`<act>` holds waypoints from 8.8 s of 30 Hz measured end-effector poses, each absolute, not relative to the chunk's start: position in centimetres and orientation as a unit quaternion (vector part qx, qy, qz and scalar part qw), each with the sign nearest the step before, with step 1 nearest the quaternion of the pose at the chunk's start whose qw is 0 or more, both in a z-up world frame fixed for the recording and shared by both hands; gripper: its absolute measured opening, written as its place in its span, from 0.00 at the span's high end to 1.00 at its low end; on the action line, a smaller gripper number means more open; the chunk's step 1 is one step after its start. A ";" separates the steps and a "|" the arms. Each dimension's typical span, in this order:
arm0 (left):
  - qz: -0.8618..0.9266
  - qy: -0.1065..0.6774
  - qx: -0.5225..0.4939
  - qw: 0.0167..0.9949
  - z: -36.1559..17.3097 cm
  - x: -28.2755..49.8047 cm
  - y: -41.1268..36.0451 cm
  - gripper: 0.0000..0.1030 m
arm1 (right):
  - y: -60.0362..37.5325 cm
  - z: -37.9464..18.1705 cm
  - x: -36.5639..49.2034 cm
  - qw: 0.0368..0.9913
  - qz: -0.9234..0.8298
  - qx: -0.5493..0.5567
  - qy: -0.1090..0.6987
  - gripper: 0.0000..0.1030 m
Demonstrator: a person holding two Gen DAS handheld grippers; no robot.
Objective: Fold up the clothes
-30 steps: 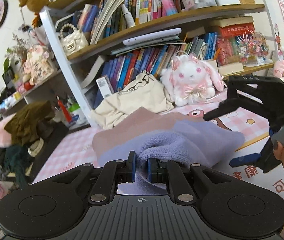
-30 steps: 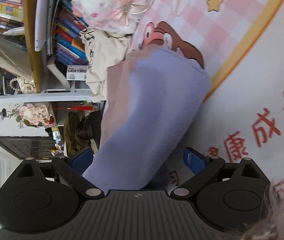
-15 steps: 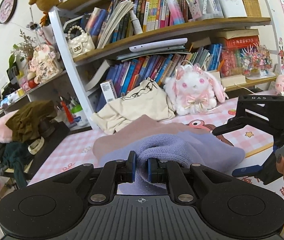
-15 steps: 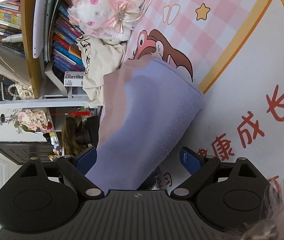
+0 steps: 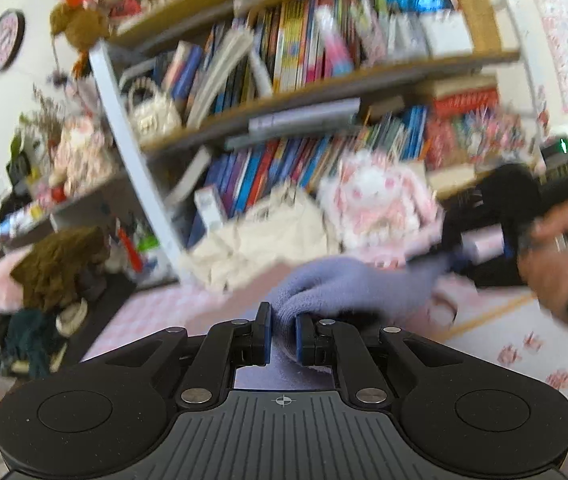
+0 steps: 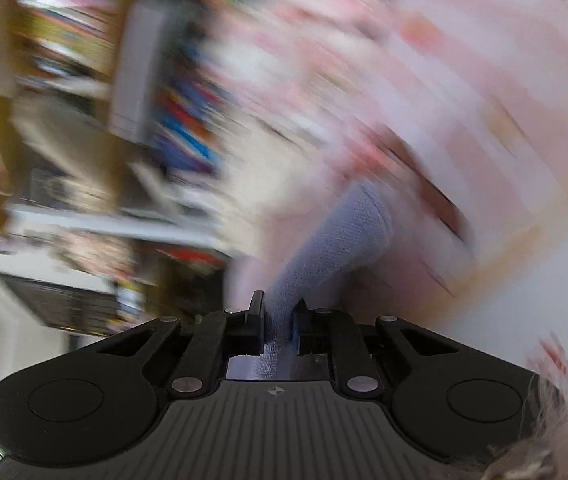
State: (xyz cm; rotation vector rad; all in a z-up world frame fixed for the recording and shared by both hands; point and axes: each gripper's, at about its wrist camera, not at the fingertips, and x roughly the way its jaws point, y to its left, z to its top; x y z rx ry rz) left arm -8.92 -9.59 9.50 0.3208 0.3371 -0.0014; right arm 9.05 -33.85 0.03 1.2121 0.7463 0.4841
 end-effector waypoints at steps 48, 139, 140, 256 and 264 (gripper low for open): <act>-0.039 0.337 -0.054 0.939 1.5 -2.5 9.9 0.50 | -19.6 1.6 7.0 0.882 0.218 0.066 0.413 0.56; -0.182 0.288 0.352 0.872 -4.6 4.1 -21.1 0.63 | -28.4 -3.6 -3.1 0.870 0.241 -0.069 0.425 0.90; -0.184 0.287 0.356 0.870 -4.8 4.1 -21.3 0.64 | -28.4 -3.6 -3.1 0.869 0.243 -0.069 0.425 0.90; -0.075 0.419 -0.047 0.904 -3.8 2.6 14.0 0.96 | -23.5 -3.1 -5.5 0.898 -0.058 0.044 0.433 0.89; -0.069 0.414 -0.036 0.907 -3.8 2.9 14.6 0.96 | -22.7 -3.1 -5.7 0.897 -0.044 0.043 0.438 0.89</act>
